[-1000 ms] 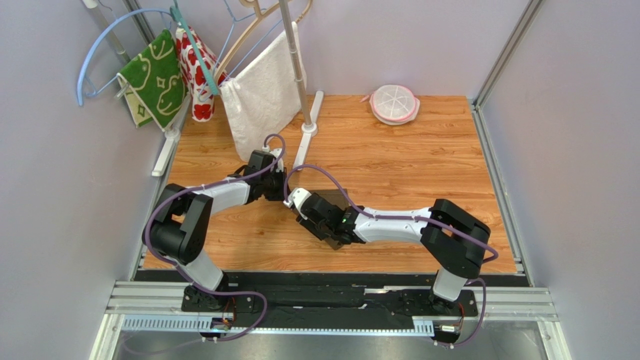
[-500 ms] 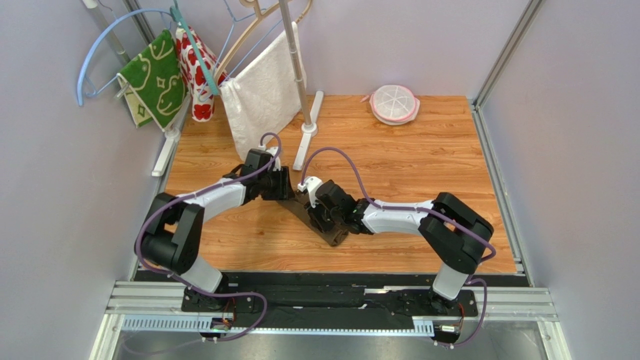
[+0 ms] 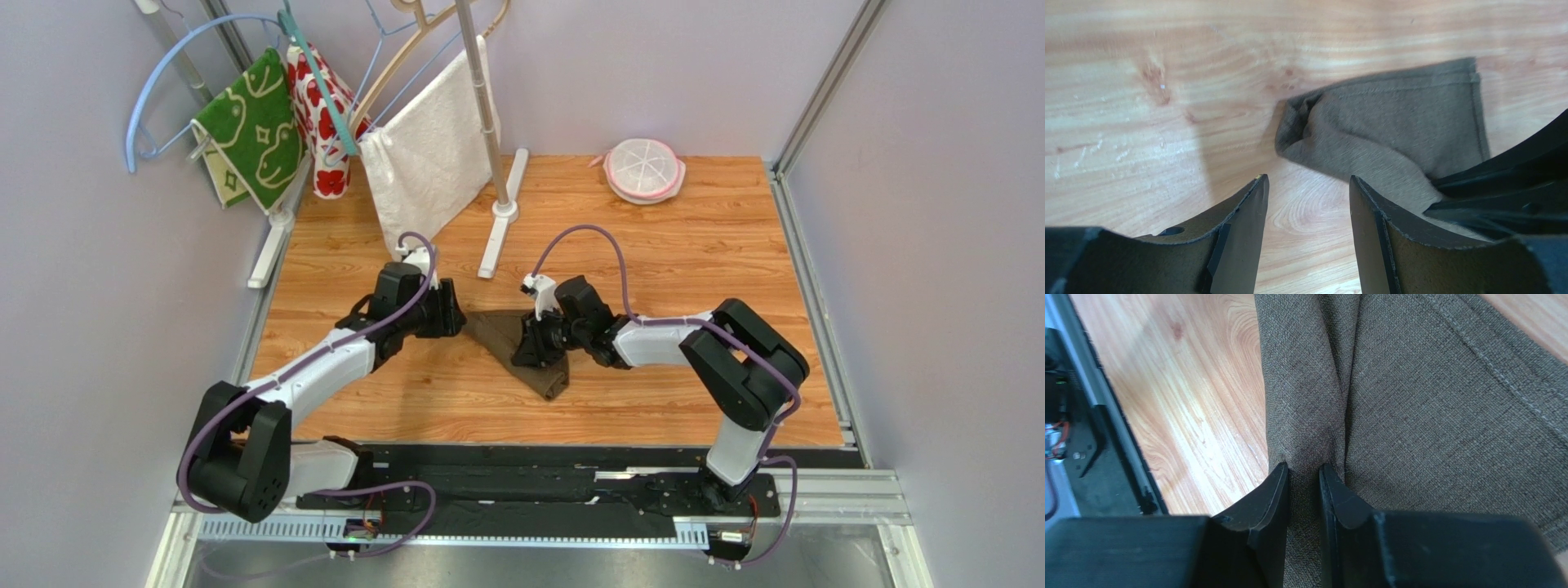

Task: Fold the napkin, place the utensils inside, and roll it up
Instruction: Roll the napkin with the utensil

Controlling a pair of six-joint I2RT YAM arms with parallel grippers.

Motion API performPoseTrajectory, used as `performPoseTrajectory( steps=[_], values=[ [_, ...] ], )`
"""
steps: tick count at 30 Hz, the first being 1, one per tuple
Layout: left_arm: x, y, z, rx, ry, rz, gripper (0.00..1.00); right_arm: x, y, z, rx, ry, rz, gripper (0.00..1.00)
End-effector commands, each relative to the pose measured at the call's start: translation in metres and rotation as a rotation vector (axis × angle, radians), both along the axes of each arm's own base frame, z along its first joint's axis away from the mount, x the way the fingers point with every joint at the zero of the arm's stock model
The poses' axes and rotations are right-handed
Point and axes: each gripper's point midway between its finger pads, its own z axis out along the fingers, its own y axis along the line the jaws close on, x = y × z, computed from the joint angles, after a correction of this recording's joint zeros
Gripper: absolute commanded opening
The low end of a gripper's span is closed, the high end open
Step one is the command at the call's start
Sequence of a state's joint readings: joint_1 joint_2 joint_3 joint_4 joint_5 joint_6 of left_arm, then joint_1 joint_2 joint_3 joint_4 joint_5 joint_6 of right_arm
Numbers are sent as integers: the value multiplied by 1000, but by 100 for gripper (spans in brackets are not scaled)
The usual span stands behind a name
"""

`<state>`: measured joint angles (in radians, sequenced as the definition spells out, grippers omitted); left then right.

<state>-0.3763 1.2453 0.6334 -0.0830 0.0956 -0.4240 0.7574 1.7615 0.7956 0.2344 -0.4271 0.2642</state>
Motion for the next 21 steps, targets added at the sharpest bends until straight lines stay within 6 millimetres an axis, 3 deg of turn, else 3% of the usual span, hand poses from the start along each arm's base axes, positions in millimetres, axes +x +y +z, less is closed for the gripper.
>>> performPoseTrajectory(
  steps=[1, 9, 17, 21],
  values=[
    [9, -7, 9, -43, -78, -13, 59, -45, -35, -53, -105, 275, 17, 16],
    [20, -15, 6, -75, -125, -29, 57, -47, -38, -58, -46, 370, 24, 15],
    [24, -25, -9, -107, -105, -54, 55, -49, -37, -59, -17, 414, 41, 15],
    [24, -37, -13, -161, -88, -92, 45, -46, -37, -58, -10, 414, 34, 15]
  ],
)
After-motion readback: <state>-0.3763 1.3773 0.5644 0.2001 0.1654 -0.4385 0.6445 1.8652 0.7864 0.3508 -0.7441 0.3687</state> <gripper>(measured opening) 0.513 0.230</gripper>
